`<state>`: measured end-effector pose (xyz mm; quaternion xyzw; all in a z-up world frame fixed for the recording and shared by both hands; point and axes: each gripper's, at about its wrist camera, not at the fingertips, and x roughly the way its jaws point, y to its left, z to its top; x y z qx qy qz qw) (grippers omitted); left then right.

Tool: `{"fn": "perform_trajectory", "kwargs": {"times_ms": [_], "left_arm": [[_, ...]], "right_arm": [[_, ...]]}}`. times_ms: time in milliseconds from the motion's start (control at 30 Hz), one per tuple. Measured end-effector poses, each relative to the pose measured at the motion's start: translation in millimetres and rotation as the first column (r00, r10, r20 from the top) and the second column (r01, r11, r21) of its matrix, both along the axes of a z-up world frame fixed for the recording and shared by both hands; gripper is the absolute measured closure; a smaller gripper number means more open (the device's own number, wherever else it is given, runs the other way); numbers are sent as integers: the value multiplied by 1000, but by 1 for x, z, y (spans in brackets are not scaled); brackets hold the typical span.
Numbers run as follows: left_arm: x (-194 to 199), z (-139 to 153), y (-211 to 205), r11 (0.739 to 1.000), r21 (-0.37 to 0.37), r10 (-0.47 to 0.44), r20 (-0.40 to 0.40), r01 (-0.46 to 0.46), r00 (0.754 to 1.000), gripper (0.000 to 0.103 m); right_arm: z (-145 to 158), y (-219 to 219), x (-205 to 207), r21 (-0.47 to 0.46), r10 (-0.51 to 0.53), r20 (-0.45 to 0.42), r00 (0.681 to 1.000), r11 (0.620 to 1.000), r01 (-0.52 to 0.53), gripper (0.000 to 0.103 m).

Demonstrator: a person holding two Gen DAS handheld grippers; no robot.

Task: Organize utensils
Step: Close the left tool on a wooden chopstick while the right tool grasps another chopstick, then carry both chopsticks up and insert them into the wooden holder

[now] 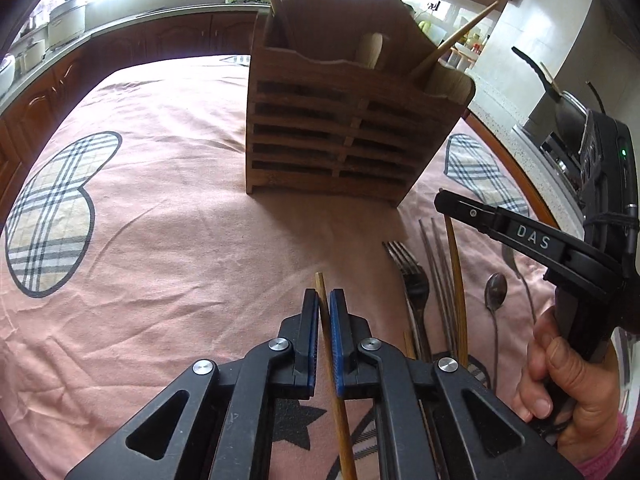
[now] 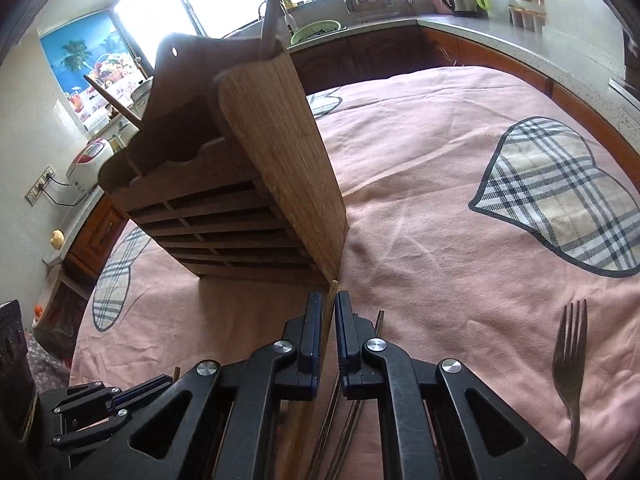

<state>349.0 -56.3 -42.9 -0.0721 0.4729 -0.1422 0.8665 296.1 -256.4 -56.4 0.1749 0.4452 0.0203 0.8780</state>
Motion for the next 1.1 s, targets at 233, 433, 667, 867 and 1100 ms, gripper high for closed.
{"fn": "perform_trajectory", "kwargs": {"times_ms": [233,433,667,867,1100], "left_arm": [[-25,37,17,999,-49,18,85,-13,996,99],[-49,64,31,997,-74,35,149,-24,988,99],[-78,89,40,995,-98,48,204,-28,978,100],[-93,103,49,992,-124,65,243,-36,968,100],[-108,121,58,990,-138,81,300,-40,950,100]], "right_arm": [[44,-2,-30,30,-12,97,995,999,9,98],[76,5,-46,29,-16,156,988,1000,11,98],[103,15,-63,12,-8,218,976,1000,5,99],[120,17,-79,-1,-7,260,966,1000,7,99],[141,19,-95,-17,-11,310,951,1000,17,99]]}}
